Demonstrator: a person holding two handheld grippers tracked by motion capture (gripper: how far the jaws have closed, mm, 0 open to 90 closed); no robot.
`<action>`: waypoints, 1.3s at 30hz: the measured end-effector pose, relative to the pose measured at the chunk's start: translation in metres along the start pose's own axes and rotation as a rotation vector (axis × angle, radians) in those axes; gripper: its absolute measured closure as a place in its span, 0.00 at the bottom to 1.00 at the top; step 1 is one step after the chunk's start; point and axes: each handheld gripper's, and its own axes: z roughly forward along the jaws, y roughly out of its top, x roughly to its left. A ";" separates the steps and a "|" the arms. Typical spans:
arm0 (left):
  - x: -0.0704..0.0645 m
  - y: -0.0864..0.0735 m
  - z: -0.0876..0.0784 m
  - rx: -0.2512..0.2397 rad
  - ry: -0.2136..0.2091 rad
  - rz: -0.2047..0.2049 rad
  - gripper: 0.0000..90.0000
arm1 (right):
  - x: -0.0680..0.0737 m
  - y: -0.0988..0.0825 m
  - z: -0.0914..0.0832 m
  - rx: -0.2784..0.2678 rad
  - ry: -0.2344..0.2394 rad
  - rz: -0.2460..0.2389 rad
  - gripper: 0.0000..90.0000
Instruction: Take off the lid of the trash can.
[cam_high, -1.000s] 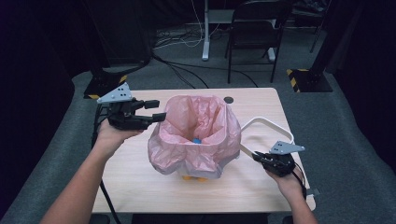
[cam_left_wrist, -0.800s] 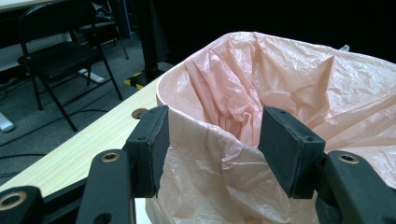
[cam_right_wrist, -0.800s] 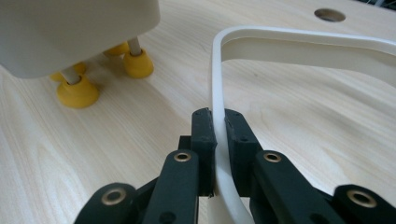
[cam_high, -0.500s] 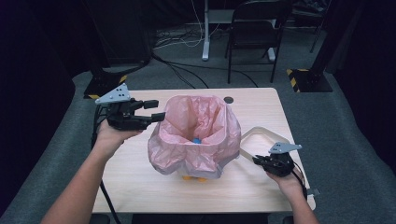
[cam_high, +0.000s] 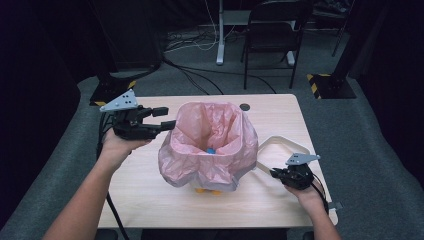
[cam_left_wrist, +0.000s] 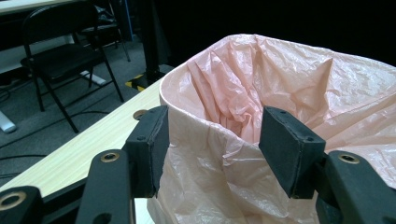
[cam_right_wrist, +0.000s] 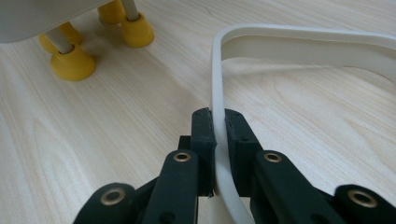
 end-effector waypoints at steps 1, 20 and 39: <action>0.000 0.000 0.000 0.000 0.000 0.001 0.47 | 0.000 0.000 0.000 0.001 0.001 0.000 0.92; 0.000 0.000 -0.001 -0.001 0.003 0.001 0.47 | -0.002 -0.005 0.005 0.062 -0.011 0.009 0.84; 0.001 0.001 0.001 0.006 0.006 0.002 0.47 | 0.004 -0.001 0.000 0.004 -0.023 0.000 0.72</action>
